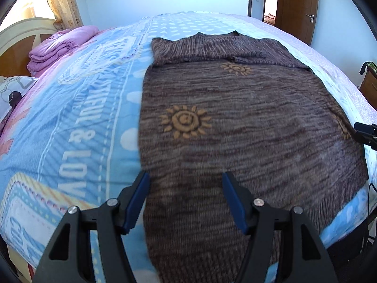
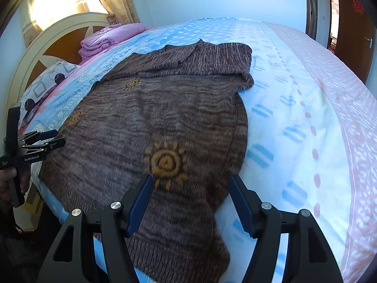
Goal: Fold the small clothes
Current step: 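Move both open tools to the ribbed hem of the brown sweater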
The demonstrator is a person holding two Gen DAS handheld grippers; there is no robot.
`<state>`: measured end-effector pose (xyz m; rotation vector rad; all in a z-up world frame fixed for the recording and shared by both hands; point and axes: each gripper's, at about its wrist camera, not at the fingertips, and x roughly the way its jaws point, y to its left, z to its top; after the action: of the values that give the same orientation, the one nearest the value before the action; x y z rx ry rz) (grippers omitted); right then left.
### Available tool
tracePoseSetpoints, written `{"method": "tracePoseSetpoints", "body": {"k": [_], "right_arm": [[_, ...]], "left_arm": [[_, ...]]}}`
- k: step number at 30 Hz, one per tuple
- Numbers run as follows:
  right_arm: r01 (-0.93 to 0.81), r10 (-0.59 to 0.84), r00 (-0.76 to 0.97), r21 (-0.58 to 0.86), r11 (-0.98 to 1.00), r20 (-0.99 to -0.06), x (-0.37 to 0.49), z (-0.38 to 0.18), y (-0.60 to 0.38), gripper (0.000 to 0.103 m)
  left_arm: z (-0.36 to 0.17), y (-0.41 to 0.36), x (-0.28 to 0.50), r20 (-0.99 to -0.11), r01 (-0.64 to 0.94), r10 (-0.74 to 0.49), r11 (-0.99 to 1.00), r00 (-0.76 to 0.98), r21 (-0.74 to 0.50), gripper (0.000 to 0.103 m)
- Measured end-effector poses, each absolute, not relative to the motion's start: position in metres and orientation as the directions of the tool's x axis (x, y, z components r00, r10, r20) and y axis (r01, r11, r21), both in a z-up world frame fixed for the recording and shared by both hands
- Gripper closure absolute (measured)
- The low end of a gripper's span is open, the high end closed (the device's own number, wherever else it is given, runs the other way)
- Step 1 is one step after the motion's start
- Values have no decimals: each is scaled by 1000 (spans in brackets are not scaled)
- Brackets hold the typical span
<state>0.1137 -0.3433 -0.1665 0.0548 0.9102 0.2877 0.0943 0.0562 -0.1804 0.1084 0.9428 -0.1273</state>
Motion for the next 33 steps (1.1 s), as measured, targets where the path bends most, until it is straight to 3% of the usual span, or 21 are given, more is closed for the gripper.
{"method": "tracePoseSetpoints", "body": {"k": [20, 32, 33], "right_arm": [[-170, 247, 571, 181, 969, -783, 66, -186, -354, 35], [-169, 262, 576, 201, 965, -774, 47, -193, -359, 36], [-170, 261, 576, 199, 965, -774, 46, -193, -358, 40]], "left_arm": [[-188, 66, 54, -814, 141, -73, 990, 577, 11, 35], [-191, 69, 37, -816, 102, -95, 994, 570, -45, 43], [-192, 70, 37, -819, 96, -100, 994, 565, -55, 43]]}}
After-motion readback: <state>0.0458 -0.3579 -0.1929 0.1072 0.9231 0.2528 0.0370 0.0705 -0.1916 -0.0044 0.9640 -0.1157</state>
